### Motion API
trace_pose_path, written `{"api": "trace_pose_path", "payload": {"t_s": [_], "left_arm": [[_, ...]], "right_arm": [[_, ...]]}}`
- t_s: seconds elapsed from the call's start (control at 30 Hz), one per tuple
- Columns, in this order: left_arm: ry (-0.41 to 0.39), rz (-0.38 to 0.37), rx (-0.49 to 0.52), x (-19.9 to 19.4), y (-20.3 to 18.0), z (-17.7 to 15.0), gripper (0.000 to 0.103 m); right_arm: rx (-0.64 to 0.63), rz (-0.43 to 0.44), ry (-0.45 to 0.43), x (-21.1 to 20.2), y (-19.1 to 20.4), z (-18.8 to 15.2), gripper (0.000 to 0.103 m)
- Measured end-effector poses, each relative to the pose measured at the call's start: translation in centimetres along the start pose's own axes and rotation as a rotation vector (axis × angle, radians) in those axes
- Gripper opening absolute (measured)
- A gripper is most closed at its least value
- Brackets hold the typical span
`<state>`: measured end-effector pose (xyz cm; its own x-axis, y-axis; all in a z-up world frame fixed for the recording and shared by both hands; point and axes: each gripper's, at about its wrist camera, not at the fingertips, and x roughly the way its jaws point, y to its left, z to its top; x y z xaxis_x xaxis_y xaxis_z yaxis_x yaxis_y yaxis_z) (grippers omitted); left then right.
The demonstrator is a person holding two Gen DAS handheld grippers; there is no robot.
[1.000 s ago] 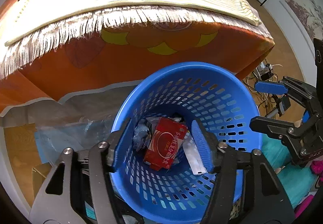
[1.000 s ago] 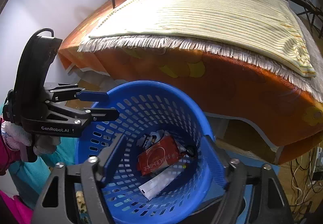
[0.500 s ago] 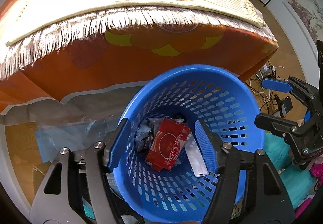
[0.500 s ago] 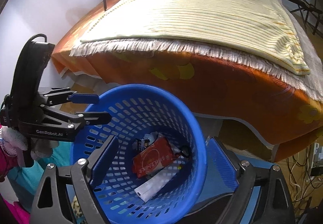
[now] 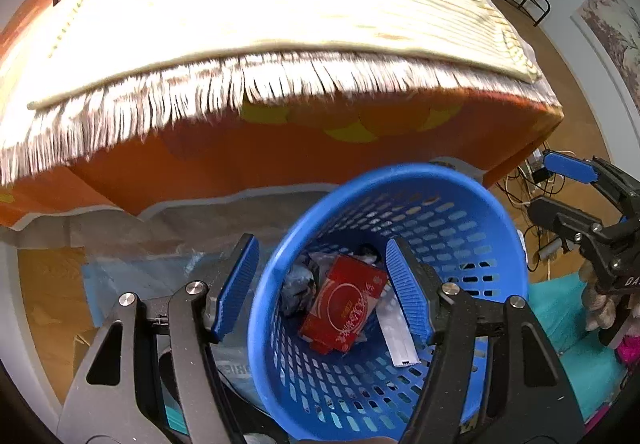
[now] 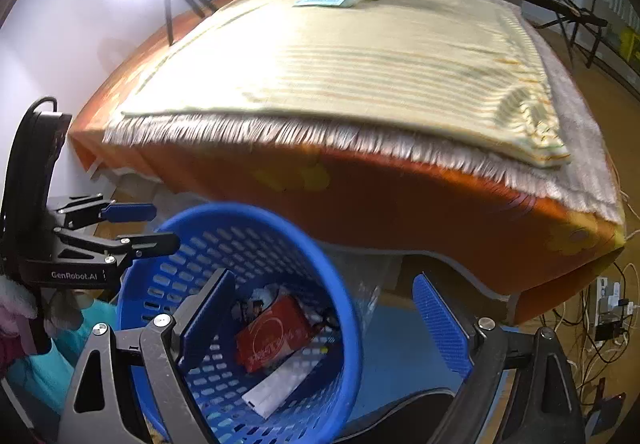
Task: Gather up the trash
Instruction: 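Move both tools back over the bed toward the blue tube and plastic bag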
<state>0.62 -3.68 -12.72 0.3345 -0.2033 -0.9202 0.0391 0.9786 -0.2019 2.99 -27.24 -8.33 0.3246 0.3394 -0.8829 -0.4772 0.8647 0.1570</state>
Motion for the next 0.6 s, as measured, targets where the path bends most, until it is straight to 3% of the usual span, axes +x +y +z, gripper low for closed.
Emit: {"api": "trace_pose_path", "payload": {"t_s": [0.33,0.6], "left_arm": [[-0.054,0.004,0.001,-1.7,0.0,4.5,0.068],[-0.103,0.009,-0.023,-3.2,0.4,10.3,0.068]], "right_arm": [[0.002,-0.010,-0.090,-1.8,-1.2,4.7,0.092],[0.025,-0.017,-0.179,-3.3,-3.4,11.9,0.092]]}}
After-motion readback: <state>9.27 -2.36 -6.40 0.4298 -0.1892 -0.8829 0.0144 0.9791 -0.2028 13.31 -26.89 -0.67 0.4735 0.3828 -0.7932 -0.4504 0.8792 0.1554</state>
